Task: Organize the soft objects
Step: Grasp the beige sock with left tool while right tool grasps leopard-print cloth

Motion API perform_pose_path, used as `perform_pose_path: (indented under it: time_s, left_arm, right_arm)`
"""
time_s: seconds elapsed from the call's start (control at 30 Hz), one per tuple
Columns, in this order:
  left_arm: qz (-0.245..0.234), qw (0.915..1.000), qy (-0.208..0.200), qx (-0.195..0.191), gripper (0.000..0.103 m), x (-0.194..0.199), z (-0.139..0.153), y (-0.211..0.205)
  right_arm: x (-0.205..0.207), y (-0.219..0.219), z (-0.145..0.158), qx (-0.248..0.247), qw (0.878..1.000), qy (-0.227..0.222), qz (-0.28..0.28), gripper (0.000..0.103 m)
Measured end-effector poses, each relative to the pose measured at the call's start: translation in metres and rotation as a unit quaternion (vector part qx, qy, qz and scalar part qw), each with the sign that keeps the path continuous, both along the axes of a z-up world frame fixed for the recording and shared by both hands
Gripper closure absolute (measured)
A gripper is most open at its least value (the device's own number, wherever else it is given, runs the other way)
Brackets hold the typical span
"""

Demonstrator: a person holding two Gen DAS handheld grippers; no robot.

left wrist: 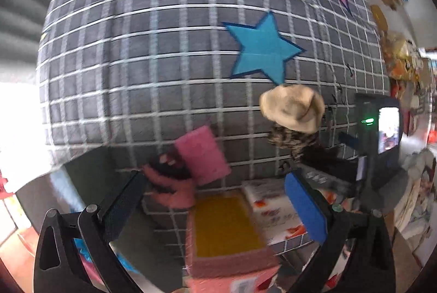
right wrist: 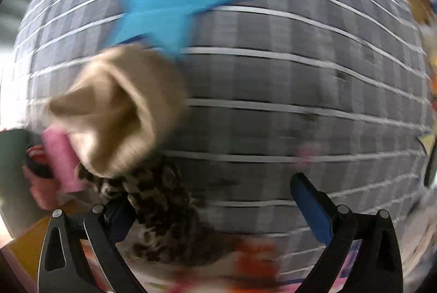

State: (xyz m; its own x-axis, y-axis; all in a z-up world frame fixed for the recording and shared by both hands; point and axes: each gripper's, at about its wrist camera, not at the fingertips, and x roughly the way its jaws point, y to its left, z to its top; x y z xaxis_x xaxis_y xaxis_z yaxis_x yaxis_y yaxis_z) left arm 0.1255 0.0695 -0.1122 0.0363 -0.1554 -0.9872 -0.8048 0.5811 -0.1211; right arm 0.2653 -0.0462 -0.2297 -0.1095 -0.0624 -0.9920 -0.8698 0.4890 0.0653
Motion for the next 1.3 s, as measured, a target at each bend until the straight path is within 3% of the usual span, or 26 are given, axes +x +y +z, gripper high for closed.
perform_pose_path:
  time_s: [0.27, 0.47, 0.57, 0.7, 0.83, 0.93, 1.13, 1.23, 1.3]
  left_arm:
    - [-0.026, 0.9990, 0.007, -0.037, 0.000, 0.079, -0.037, -0.012]
    - [-0.022, 0.9979, 0.049, -0.035, 0.000, 0.110, -0.076, -0.015]
    - [-0.013, 0.9981, 0.055, -0.025, 0.000, 0.118, -0.088, -0.015]
    - [-0.030, 0.9962, 0.081, 0.002, 0.000, 0.127, -0.101, -0.018]
    - [-0.034, 0.9940, 0.104, -0.003, 0.000, 0.124, -0.118, -0.021]
    - [-0.031, 0.9922, 0.120, -0.009, 0.000, 0.125, -0.133, -0.020]
    - [-0.007, 0.9947, 0.100, -0.022, 0.000, 0.118, -0.142, -0.016]
    - [-0.021, 0.9933, 0.110, -0.031, 0.000, 0.117, -0.148, -0.018]
    - [-0.033, 0.9941, 0.101, -0.022, 0.010, 0.121, -0.146, -0.026]
  right_arm:
    - [0.099, -0.075, -0.006, -0.020, 0.994, -0.017, -0.110, 0.001]
    - [0.124, -0.110, 0.011, 0.054, 0.987, 0.044, -0.148, 0.001]
    - [0.125, -0.114, 0.019, 0.081, 0.989, 0.039, -0.120, 0.001]
    - [0.103, -0.086, 0.023, 0.094, 0.993, 0.038, -0.065, 0.000]
    - [0.070, -0.057, 0.007, 0.069, 0.997, 0.032, -0.006, 0.000]
    - [0.058, -0.050, -0.001, 0.049, 0.999, -0.003, 0.020, 0.000]
    - [0.041, -0.048, -0.008, 0.045, 0.999, -0.004, 0.022, 0.000]
    - [0.042, -0.044, -0.021, 0.018, 0.999, 0.009, 0.027, 0.000]
    - [0.048, -0.025, -0.023, 0.023, 0.999, 0.025, 0.031, 0.000]
